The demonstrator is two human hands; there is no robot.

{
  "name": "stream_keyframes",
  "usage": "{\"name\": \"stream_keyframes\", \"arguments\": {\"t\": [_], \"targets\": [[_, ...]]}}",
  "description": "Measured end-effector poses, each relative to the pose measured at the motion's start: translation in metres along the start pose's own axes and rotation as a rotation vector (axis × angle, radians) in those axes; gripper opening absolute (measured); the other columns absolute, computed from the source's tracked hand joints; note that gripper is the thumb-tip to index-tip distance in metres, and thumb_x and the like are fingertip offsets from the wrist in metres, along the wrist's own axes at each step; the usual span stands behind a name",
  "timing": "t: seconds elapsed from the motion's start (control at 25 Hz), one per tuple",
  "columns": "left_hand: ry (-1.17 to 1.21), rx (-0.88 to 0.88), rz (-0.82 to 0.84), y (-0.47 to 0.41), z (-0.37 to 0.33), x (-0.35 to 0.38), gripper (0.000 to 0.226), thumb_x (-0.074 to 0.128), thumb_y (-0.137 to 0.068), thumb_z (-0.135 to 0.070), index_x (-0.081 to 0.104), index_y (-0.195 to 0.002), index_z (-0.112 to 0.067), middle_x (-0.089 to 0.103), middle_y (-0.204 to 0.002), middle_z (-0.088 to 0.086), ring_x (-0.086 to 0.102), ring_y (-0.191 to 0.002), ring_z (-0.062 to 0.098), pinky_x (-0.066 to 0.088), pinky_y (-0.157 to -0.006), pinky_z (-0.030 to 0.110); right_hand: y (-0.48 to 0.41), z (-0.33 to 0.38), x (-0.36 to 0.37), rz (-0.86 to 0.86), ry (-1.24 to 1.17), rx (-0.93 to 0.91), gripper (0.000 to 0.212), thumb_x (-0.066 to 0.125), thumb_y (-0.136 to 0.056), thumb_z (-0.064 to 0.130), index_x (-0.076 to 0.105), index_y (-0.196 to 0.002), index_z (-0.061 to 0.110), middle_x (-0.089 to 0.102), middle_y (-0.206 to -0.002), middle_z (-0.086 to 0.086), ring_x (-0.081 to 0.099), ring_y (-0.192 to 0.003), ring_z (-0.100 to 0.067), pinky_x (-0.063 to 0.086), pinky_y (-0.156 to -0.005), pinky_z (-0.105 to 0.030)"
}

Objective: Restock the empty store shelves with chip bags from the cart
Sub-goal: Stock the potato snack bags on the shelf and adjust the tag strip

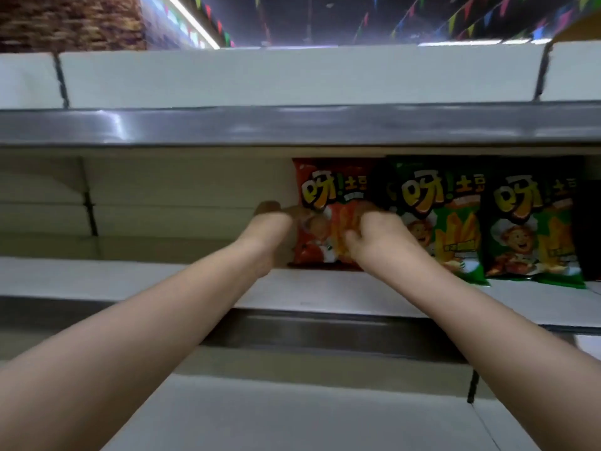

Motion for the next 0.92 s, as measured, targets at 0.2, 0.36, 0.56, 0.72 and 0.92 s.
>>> {"name": "stream_keyframes", "arguments": {"t": [0.2,0.36,0.56,0.72,0.92], "targets": [[0.03,0.181,-0.301,0.086,0.014,-0.072,0.031,0.062,-0.085,-0.008,0.049,-0.112,-0.015,0.055,-0.109,0.002,0.052,-0.101,0.013,0.039,-0.085,0.021,0.049,0.077,0.024,-0.197,-0.579,-0.358,0.03,0.053,-0.092,0.024,0.055,-0.119,0.013,0.061,-0.112,-0.002,0.057,-0.103,-0.015,0.045,-0.091,-0.027],[0.035,0.142,-0.523,0.144,0.045,-0.168,0.024,0.059,-0.085,-0.001,0.051,-0.092,-0.022,0.055,-0.101,0.003,0.054,-0.094,0.015,0.041,-0.081,0.022,0.072,0.145,0.079,-0.028,-0.946,-0.424,0.013,0.058,-0.089,0.017,0.062,-0.101,0.017,0.059,-0.084,0.015,0.054,-0.073,0.008,0.038,-0.068,-0.002],[0.022,0.049,-0.82,0.218,0.091,-0.3,0.026,0.059,-0.086,-0.002,0.05,-0.087,-0.026,0.053,-0.095,-0.002,0.053,-0.089,0.012,0.042,-0.077,0.021,0.12,0.255,0.153,0.327,-1.141,-0.525,0.01,0.058,-0.089,0.017,0.059,-0.09,0.027,0.064,-0.086,0.011,0.063,-0.088,-0.011,0.051,-0.084,-0.027],[0.048,-0.073,-1.042,0.286,0.14,-0.404,0.02,0.057,-0.087,-0.002,0.052,-0.092,-0.02,0.054,-0.098,0.004,0.052,-0.089,0.016,0.042,-0.074,0.024,0.177,0.352,0.222,0.605,-1.119,-0.596,0.01,0.058,-0.089,0.015,0.059,-0.089,0.025,0.065,-0.088,0.006,0.064,-0.092,-0.02,0.051,-0.09,-0.038],[0.083,-0.213,-1.231,0.362,0.201,-0.517,0.019,0.056,-0.085,0.003,0.053,-0.099,-0.009,0.054,-0.092,0.008,0.05,-0.074,0.013,0.042,-0.061,0.018,0.257,0.46,0.319,0.881,-0.993,-0.657,0.013,0.057,-0.09,0.017,0.058,-0.084,0.029,0.063,-0.083,0.008,0.063,-0.087,-0.015,0.051,-0.082,-0.032]]}}
Point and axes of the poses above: each hand's wrist, its own y-axis away from the middle knuckle, its own x-axis out of the palm, z = x × y, the point moved 7 cm from there along -y, towards the middle knuckle
